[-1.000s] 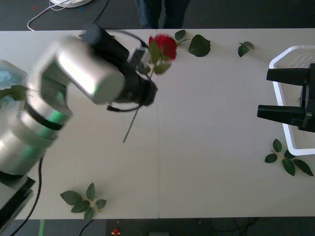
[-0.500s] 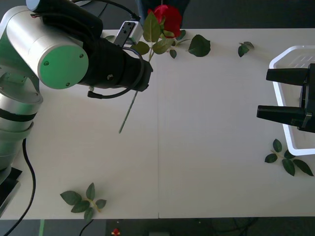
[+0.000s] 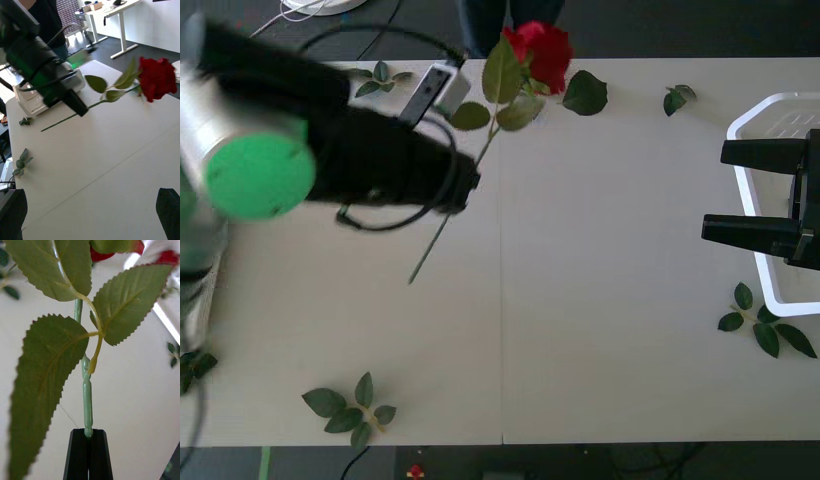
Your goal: Place the red flowers into the right box and the blue flowers into the left box. If a person shows an open palm, hand one flower to the person first, then continue sorting.
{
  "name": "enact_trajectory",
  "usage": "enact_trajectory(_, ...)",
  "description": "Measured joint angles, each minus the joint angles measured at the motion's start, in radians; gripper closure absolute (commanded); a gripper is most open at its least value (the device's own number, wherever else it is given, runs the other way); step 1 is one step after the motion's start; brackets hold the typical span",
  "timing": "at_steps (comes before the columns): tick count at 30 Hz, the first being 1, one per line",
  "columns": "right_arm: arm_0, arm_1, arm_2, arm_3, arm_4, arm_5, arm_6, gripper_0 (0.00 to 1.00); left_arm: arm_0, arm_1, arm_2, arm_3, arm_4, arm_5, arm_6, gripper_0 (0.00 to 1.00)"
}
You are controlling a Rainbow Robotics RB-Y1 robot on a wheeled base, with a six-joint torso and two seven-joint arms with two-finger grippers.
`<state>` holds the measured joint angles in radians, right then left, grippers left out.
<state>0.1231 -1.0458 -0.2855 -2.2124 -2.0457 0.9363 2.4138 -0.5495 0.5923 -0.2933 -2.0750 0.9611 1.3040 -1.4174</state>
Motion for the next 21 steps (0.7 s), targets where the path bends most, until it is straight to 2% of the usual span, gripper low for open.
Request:
enact_trajectory(7,0.000,0.000,0.000,-0.002,-0.001,0.000,0.000,0.00,0.116,0.107,0.002,-0.144,0.126,-0.094,-0.071,1.00)
enact_trajectory(11,0.000,0.000,0.000,-0.002,-0.002,0.000,0.000,0.00,0.123,0.111,0.018,-0.185,0.224,-0.135,-0.071,1.00)
enact_trajectory(16,0.000,0.000,0.000,-0.002,-0.007,0.000,0.000,0.00,0.123,0.102,0.026,-0.204,0.352,-0.307,-0.071,1.00)
enact_trajectory(21,0.000,0.000,0.000,-0.002,-0.007,0.000,0.000,0.00,0.113,0.061,0.051,-0.205,0.448,-0.369,-0.071,1.00)
